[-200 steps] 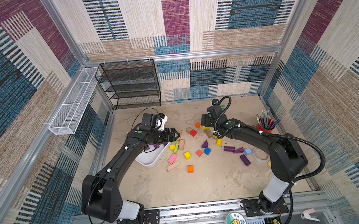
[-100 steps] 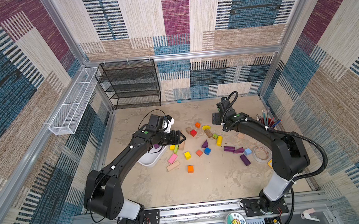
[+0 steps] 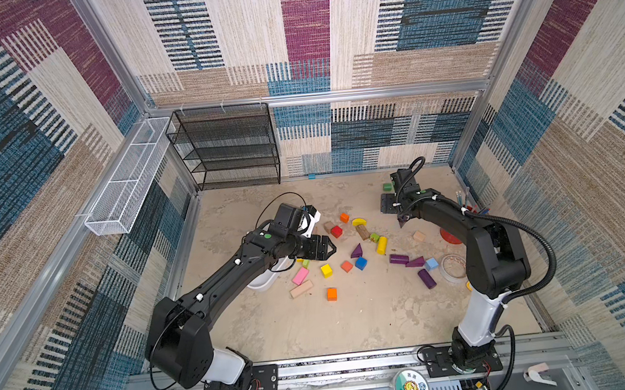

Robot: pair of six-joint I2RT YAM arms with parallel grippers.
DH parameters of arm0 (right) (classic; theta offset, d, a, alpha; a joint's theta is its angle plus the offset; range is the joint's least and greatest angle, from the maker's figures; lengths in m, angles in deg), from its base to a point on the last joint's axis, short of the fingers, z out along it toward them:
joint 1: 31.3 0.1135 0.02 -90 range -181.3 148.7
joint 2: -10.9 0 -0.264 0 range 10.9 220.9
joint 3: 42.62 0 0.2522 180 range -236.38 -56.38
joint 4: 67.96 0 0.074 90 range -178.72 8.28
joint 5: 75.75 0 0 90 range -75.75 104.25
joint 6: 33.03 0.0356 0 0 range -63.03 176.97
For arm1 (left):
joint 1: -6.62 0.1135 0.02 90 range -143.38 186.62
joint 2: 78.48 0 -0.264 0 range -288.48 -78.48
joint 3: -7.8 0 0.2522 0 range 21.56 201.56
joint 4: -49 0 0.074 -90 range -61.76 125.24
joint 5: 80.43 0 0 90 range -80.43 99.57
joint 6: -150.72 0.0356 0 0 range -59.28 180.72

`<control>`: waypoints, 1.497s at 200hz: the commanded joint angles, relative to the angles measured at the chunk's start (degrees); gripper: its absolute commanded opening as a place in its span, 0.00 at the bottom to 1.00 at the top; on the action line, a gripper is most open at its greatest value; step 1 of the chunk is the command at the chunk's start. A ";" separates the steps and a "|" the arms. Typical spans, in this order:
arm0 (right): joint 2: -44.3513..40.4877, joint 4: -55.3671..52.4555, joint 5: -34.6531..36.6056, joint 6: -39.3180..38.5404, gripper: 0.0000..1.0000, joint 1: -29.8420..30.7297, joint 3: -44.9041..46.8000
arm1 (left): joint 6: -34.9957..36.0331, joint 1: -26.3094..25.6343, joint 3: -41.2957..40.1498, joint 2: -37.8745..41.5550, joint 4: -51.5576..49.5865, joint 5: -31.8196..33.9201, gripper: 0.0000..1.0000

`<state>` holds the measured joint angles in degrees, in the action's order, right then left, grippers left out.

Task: Pick purple bricks into the storage bin
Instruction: Pick up the building block from the center of the board.

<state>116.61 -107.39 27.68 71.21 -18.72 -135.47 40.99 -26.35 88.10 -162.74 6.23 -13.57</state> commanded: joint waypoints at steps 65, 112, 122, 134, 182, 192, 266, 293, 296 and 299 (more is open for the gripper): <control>7.58 -4.90 0.44 -2.11 0.81 -1.83 -5.69 | -0.49 -0.73 0.87 -0.02 0.20 -3.28 0.78; 9.45 -6.23 1.57 -2.37 0.73 -2.40 -7.34 | -0.66 -0.69 0.65 1.12 0.62 -2.62 0.78; 9.75 -6.23 1.29 -2.45 0.72 -2.55 -7.47 | -0.80 -0.69 0.69 1.12 0.66 -2.70 0.78; 10.20 -6.41 0.52 -2.66 0.69 -2.65 -7.87 | -0.91 -0.69 0.69 0.91 0.72 -2.91 0.78; 12.30 -6.52 -0.28 -2.99 0.62 -3.18 -7.95 | -1.10 -0.68 0.78 0.71 0.76 -3.10 0.78; 12.57 -6.42 -0.32 -2.90 0.61 -3.36 -7.84 | -1.19 -0.69 0.69 0.69 0.89 -3.13 0.78; 14.24 -5.47 -0.58 -3.52 0.50 -3.97 -7.35 | -1.72 -0.69 0.69 0.42 1.15 -3.89 0.77; 13.85 -5.01 -1.05 -3.43 0.46 -3.97 -6.63 | -1.81 -0.69 0.69 0.42 1.15 -3.87 0.77; 13.68 -4.93 -0.97 -3.43 0.45 -3.98 -6.46 | -1.81 -0.69 0.69 0.47 1.16 -3.87 0.77; 13.59 -4.81 -0.95 -3.36 0.45 -4.01 -6.39 | -1.81 -0.69 0.69 0.43 1.20 -3.89 0.77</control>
<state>130.66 -114.06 27.24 67.63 -22.70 -142.53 39.85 -27.03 88.52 -162.39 6.34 -16.35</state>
